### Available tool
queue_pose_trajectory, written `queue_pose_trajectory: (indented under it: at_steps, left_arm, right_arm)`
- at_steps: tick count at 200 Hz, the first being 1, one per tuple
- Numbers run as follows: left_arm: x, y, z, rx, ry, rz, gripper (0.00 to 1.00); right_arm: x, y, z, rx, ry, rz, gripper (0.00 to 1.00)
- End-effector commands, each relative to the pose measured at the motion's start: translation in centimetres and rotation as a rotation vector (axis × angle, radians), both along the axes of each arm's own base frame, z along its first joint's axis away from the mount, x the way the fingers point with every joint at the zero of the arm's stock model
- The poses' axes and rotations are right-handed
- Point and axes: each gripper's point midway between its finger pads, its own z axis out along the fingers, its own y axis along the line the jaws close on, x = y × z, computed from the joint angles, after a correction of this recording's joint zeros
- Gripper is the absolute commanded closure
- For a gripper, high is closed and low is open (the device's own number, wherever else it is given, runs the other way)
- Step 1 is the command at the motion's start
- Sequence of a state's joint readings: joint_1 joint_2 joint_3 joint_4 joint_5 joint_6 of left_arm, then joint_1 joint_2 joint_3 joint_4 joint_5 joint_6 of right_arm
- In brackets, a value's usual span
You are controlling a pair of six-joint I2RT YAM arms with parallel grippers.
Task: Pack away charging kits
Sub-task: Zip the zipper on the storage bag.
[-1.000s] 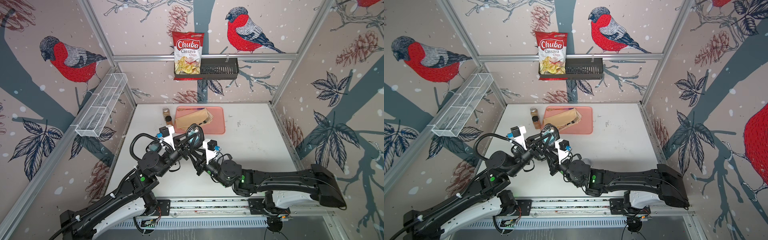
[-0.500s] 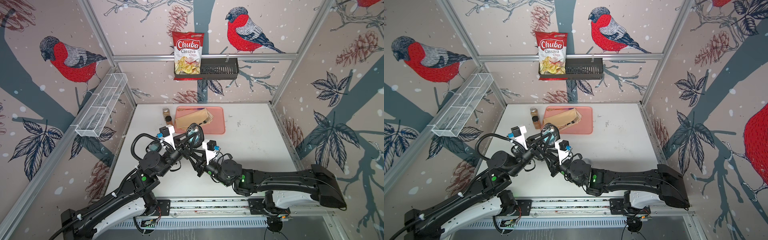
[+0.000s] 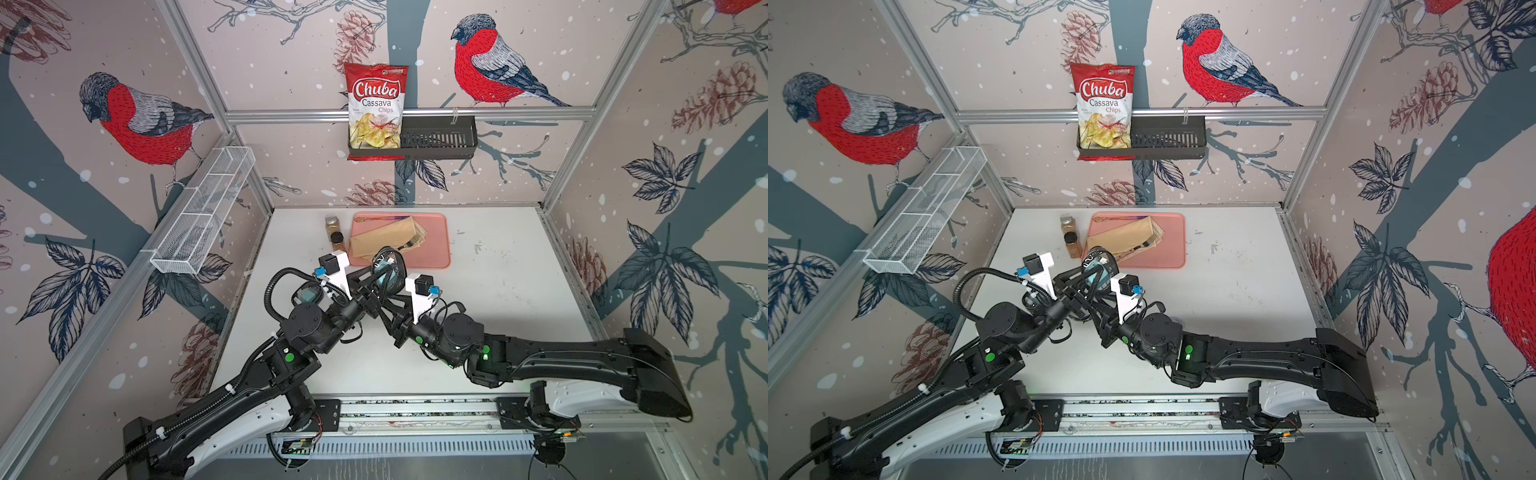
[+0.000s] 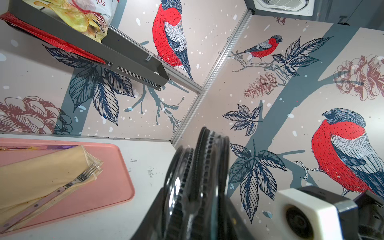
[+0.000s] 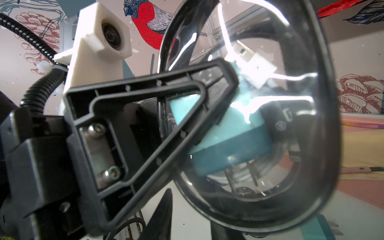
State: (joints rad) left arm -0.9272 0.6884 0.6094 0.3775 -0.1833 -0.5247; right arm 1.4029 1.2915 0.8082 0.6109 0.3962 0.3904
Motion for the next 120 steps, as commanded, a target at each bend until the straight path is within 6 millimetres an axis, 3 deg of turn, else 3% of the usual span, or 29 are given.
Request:
queue_pose_trajectory:
  at_steps: [1, 39, 120]
  left_arm:
    - [-0.4, 0.6, 2.1, -0.063, -0.045, 0.006, 1.00]
    - [-0.5, 0.7, 2.1, -0.069, -0.046, -0.001, 1.00]
    - [-0.2, 0.6, 1.5, -0.056, -0.033, 0.014, 1.00]
  right_arm:
    - [0.0, -0.2, -0.7, -0.009, 0.017, -0.007, 0.68]
    - [0.8, -0.9, -0.9, -0.015, 0.011, -0.038, 0.67]
    - [0.1, -0.9, 0.3, 0.011, -0.009, -0.003, 0.67]
